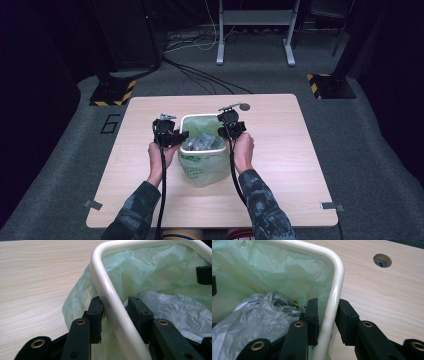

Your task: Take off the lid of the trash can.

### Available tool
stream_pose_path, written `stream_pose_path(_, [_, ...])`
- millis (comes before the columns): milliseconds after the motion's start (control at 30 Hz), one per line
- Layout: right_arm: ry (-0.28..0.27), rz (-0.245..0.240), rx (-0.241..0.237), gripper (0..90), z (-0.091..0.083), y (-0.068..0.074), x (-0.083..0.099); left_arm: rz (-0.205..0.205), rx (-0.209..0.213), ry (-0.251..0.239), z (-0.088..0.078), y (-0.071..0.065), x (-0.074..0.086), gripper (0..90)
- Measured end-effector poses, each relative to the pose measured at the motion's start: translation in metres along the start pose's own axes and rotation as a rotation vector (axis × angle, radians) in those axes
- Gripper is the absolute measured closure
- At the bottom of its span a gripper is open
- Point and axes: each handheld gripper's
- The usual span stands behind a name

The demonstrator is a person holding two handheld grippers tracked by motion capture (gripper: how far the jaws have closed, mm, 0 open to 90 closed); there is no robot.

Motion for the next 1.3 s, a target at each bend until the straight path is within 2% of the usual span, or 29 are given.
stream_pose_path(233, [0.004, -0.025, 0.021, 71.1, -0.004, 0.003, -0.002, 0.006, -0.002, -0.001, 0.000, -0.001, 0.000, 65.6])
stream_pose_path(433, [0.009, -0.003, 0.003, 71.0, -0.001, 0.000, -0.001, 0.029, -0.022, -0.008, -0.001, -0.003, -0.002, 65.8])
stream_pose_path(600, [0.003, -0.005, -0.002, 71.4, 0.001, -0.001, -0.001, 0.040, -0.026, -0.015, -0.003, -0.003, -0.003, 65.7])
stream_pose_path(700, [-0.004, -0.031, 0.021, 71.0, -0.004, 0.004, -0.003, 0.039, -0.024, -0.008, -0.003, -0.002, -0.005, 66.0])
stream_pose_path(800, [-0.017, -0.037, 0.014, 70.7, -0.007, 0.003, -0.005, 0.040, -0.021, -0.012, -0.004, -0.002, -0.005, 65.8])
stream_pose_path(900, [-0.007, -0.024, 0.007, 70.8, -0.008, 0.002, -0.006, 0.039, -0.023, -0.017, -0.006, -0.003, -0.007, 65.5])
stream_pose_path(1033, [-0.023, -0.006, -0.019, 70.7, -0.013, 0.000, -0.007, 0.045, -0.018, -0.034, -0.014, -0.003, -0.010, 64.0])
stream_pose_path(1167, [-0.030, -0.025, -0.012, 71.5, -0.019, 0.001, -0.011, 0.057, -0.018, -0.055, -0.022, -0.004, -0.014, 63.1])
stream_pose_path(1300, [-0.043, -0.023, -0.015, 72.5, -0.024, 0.001, -0.014, 0.060, -0.012, -0.067, -0.027, -0.006, -0.017, 61.7])
Point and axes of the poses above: each handheld gripper's, and its own axes: z roughly forward along the jaws, x roughly out of its underside, y roughly to its left, and after that the axes turned 14 degrees about -x, right-handed
